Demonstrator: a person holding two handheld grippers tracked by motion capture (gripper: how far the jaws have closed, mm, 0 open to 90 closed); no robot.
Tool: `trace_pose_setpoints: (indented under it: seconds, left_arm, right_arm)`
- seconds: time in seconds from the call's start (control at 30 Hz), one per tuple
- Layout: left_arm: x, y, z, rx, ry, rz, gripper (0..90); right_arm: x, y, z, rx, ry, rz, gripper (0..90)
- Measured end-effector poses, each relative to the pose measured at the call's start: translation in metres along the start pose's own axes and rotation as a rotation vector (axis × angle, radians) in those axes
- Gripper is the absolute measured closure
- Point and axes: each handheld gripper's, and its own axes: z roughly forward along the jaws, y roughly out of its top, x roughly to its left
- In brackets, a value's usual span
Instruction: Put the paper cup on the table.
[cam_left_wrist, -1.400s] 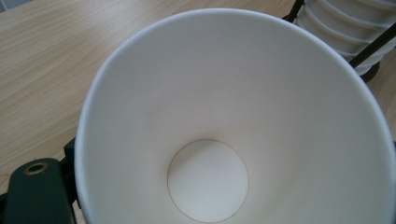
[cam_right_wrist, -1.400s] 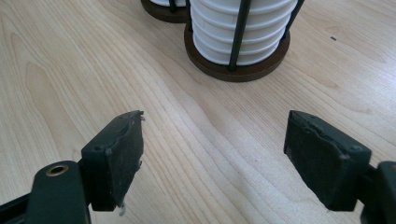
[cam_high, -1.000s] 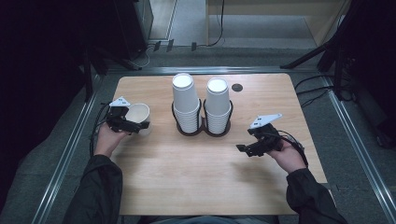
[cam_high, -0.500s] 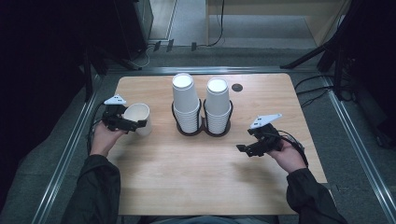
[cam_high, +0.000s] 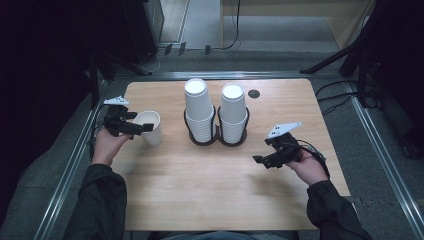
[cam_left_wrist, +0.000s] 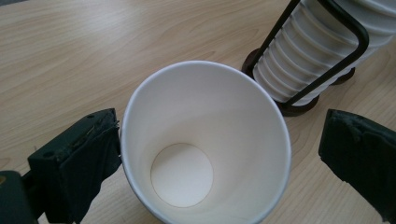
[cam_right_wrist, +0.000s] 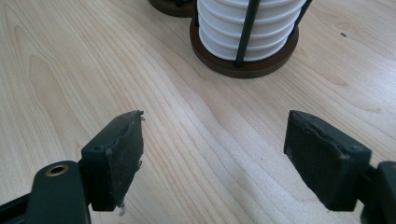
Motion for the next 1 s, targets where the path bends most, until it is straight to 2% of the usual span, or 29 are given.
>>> trace_pose_setpoints:
  seconds: [0.03,0.13,0.2,0.33,0.4,0.57,0.67,0.8,1.0]
  left_arm:
    - [-0.002,0.003,-0.002,0.021,0.006,0.012,0.0]
    - [-0.003,0.004,-0.006,0.025,-0.001,0.010,0.0]
    - [-0.004,0.006,-0.010,0.022,-0.003,0.009,0.0]
    - [-0.007,0.010,-0.017,0.018,0.019,0.021,0.0]
    - [-0.009,0.011,-0.020,0.013,0.044,0.034,0.0]
    - [-0.013,0.014,-0.024,0.015,0.041,0.029,0.0]
    - [-0.017,0.016,-0.025,0.023,0.054,0.026,2.3]
    - [-0.023,0.017,-0.024,0.018,0.055,0.052,2.8]
    - [-0.033,0.020,-0.023,0.019,0.060,0.071,3.4]
  right_arm:
    - [0.000,0.000,0.001,0.006,0.004,0.000,20.1]
    - [0.000,0.000,0.001,0.011,0.005,-0.003,20.1]
    - [0.001,0.000,0.001,0.011,0.006,-0.006,20.1]
    - [0.001,0.000,0.001,0.013,0.008,-0.010,20.1]
    - [0.001,0.000,0.001,0.013,0.008,-0.010,20.1]
    - [0.000,0.000,0.001,0.015,0.006,-0.012,20.1]
    - [0.001,-0.001,0.001,0.015,0.006,-0.012,20.1]
    - [0.001,-0.001,0.000,0.015,0.005,-0.011,20.1]
    - [0.001,-0.001,0.000,0.012,0.004,-0.016,20.1]
